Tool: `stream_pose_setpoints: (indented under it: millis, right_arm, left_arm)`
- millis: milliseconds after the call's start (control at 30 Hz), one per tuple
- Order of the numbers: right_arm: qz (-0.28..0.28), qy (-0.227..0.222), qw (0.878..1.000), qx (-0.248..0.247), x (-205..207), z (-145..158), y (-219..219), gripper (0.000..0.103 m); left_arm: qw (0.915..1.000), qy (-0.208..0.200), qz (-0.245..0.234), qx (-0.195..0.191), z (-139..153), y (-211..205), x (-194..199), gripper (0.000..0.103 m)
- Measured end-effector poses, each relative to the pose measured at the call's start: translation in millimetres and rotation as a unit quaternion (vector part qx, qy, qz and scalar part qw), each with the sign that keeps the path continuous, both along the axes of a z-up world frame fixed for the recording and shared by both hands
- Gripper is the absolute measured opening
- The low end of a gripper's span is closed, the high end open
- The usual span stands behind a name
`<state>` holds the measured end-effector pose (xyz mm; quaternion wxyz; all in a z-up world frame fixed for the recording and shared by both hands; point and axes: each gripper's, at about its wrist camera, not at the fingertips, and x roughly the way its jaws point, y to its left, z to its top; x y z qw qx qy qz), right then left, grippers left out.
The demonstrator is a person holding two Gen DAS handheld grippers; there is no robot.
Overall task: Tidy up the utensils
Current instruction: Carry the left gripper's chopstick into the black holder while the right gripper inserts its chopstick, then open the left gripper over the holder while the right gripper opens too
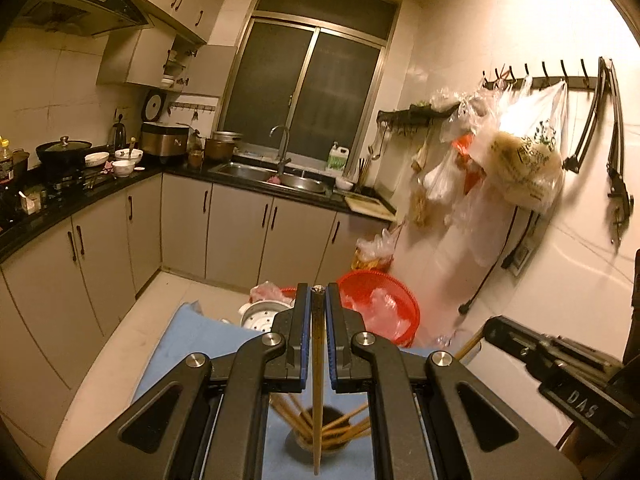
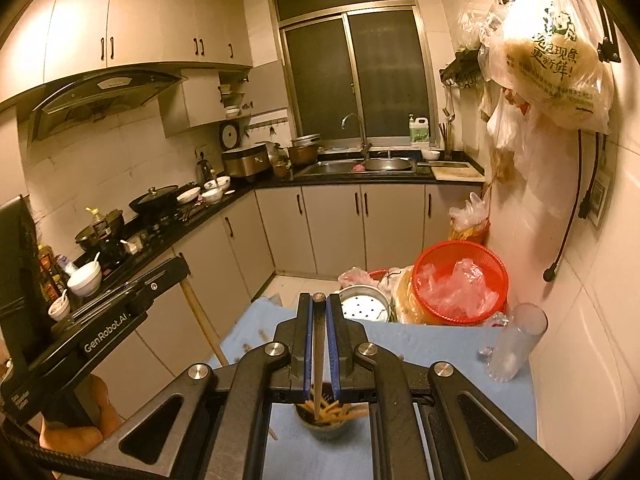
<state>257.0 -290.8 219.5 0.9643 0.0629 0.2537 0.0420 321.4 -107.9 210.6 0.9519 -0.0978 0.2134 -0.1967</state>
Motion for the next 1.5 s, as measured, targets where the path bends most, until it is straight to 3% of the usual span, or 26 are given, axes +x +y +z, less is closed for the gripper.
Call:
stream_pose_setpoints:
  millis: [200, 433, 1100, 1500]
  right_arm:
    - [-0.001, 0.005, 1.000, -0.009, 27, -20, 2, 0.007]
    - [-0.003, 0.012, 1.000, -0.012, 46, -43, 0, 0.007]
    - [0.000, 0.058, 0.998, -0.002, 55, -93, -13, 0.007]
    - [0.003, 0.076, 0.997, 0.013, 53, -113, -14, 0.007]
  left_arm:
    - [0.9996, -0.022, 0.004, -0.018, -14, -13, 16, 0.007]
    - [0.9995, -0.031, -0.003, -0.001, -40, -27, 28, 0.006]
    - [0.9989, 0.040, -0.004, 0.024, -115, -33, 42, 0.007]
    - [0.9977, 0.053, -0.012, 0.041, -127, -36, 39, 0.007]
